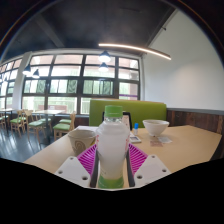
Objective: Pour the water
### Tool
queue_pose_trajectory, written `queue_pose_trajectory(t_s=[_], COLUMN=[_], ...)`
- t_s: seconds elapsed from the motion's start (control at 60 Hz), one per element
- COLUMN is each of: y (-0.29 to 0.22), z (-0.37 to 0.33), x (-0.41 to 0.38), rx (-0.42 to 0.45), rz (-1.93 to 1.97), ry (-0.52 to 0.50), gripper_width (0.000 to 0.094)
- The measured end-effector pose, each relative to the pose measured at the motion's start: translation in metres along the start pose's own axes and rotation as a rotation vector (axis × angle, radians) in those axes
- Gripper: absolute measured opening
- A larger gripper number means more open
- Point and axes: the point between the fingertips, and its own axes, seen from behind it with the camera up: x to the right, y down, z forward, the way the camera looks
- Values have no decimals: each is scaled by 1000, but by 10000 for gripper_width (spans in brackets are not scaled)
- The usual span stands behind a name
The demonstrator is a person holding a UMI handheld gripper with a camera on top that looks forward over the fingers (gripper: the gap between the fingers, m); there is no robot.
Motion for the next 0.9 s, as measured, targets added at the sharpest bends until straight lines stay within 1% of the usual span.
queue_pose_trajectory(t_s=[0.033,0.05,0.067,0.1,0.133,0.15,0.167,0.25,0.317,0.367,0.45,0.467,0.5,0.517,0.6,0.617,0.633,0.65,0.683,0.783,0.8,0.817,0.9], y=[-4,-4,-4,-3,-3,-3,-4,-2,-6,-9,-31,-29,-41,-56,-94,-103,-105,-103,-108,-109,-121,-110,-103], z=[2,1,-7,-8,-9,-6,-6,-12,-5,-7,13,18,29,34,68,62,67,87,98,122,130,128,132], x=[-1,-2,-7,-8,-10,-11,-12,-18,-12,-12,7,3,7,17,19,16,10,4,-4,-28,-24,-31,-40], rx=[20,18,12,2,-6,-8,-6,3,-14,-33,-25,-17,-10,-10,9,10,12,13,13,37,27,38,42], rz=[15,21,23,29,31,34,32,-2,-33,-82,-227,-273,-375,-429,-771,-845,-928,-1024,-1193,-1657,-1735,-1796,-2077], ry=[5,9,14,8,-3,-8,-15,-34,-57,-47,-36,-16,11,17,75,83,98,117,135,162,142,175,225], gripper_width=[426,416,385,376,322,322,281,279,280,278,278,278,278,278,278,278,278,277,276,277,278,277,278])
